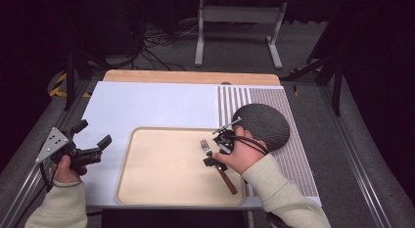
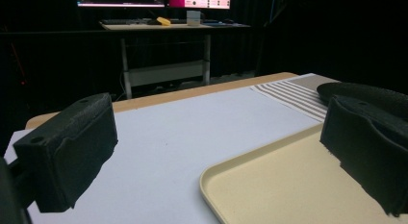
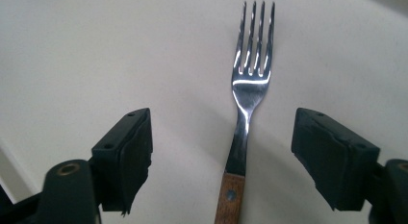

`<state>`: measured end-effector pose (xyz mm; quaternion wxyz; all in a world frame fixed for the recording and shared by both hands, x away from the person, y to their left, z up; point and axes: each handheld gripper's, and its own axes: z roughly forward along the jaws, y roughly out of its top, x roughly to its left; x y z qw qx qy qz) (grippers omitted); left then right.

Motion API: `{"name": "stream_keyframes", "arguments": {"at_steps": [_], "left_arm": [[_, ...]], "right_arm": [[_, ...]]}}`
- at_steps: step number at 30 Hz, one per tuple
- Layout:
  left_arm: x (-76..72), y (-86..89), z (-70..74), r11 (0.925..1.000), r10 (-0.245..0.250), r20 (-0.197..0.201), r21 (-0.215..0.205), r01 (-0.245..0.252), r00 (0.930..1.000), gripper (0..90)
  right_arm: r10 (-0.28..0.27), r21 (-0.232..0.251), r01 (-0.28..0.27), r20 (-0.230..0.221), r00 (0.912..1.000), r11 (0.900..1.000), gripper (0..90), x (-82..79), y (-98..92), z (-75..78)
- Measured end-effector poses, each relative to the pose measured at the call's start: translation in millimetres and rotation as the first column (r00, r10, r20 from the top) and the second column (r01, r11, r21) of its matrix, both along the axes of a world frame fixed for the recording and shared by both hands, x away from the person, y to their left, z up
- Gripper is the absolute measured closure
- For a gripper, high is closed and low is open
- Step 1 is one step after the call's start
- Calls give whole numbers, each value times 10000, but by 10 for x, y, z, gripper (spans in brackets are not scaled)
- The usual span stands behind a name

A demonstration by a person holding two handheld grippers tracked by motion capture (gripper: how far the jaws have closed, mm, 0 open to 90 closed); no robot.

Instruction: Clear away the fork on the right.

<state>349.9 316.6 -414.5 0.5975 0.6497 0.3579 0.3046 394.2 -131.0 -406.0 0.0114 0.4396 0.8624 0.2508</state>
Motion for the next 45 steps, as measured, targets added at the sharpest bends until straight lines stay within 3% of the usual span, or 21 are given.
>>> {"name": "stream_keyframes", "arguments": {"at_steps": [8,14,17,23,24,26,28,33,38,45], "left_arm": [[0,2,0,10000,-2,2,2,2,10000,0],[0,1,1,10000,-38,39,6,38,10000,0],[-1,2,1,10000,-40,32,-14,40,10000,0],[1,6,0,10000,-39,41,-14,39,10000,0],[0,6,0,10000,-43,39,-12,43,10000,0],[0,8,2,10000,-52,45,6,52,10000,0],[-1,11,2,10000,-38,34,-28,38,10000,0],[1,17,2,10000,-32,61,-17,32,10000,0],[2,19,0,10000,-34,49,-53,34,10000,0],[2,23,1,10000,-31,43,-69,32,10000,0]], "right_arm": [[1035,-241,-1015,1059,9890,9945,184,23,57,33],[2164,-290,-2148,1902,9576,9762,201,97,122,40],[2311,-184,-2321,1973,9527,9725,237,121,147,33],[2621,105,-2714,2268,9380,9624,371,185,226,3],[2660,152,-2766,2288,9364,9609,438,198,242,-4],[3000,-62,-3074,2375,9239,9516,548,237,263,-23],[3103,-156,-3163,2456,9184,9485,617,253,275,-36],[3004,-236,-3060,2746,9134,9518,777,299,289,-83],[3146,-279,-3189,2646,9116,9474,892,332,309,-169],[3257,-502,-3240,2576,9097,9447,897,365,330,-270]]}}
